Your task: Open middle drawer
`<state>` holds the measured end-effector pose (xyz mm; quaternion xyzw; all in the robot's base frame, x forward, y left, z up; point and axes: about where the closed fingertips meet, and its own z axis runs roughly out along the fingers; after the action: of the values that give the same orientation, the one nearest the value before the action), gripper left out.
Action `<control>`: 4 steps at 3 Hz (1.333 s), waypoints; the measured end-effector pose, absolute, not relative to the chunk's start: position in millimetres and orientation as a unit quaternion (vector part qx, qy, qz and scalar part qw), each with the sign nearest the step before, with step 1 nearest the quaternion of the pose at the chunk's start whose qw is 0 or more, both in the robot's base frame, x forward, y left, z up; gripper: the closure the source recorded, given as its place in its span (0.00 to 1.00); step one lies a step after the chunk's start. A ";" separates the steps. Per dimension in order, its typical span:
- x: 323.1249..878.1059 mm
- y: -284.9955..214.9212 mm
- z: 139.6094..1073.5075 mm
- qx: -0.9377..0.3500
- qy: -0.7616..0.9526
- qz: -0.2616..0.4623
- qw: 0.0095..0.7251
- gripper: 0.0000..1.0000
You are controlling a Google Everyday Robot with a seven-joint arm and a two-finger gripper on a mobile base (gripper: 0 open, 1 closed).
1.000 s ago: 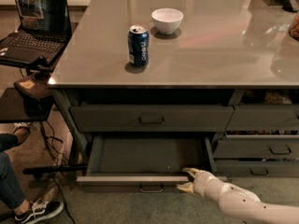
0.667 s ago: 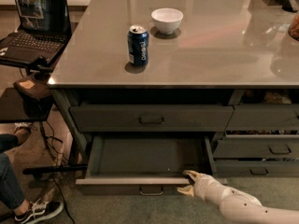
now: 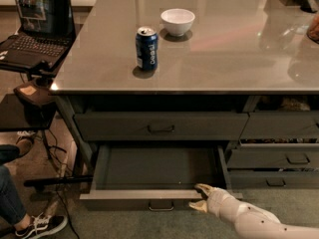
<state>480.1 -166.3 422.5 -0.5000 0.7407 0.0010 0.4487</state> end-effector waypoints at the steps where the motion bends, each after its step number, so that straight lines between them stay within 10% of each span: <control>1: 479.9 -166.0 423.7 -0.500 0.741 0.001 0.449 1.00; 4: 450.8 -167.7 420.6 -0.491 0.745 0.003 0.451 1.00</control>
Offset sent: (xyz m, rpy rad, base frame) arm -0.3586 -0.0479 -0.0741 0.1298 -0.0009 -0.1560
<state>450.8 -167.7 420.6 -0.4913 0.7450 0.0030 0.4512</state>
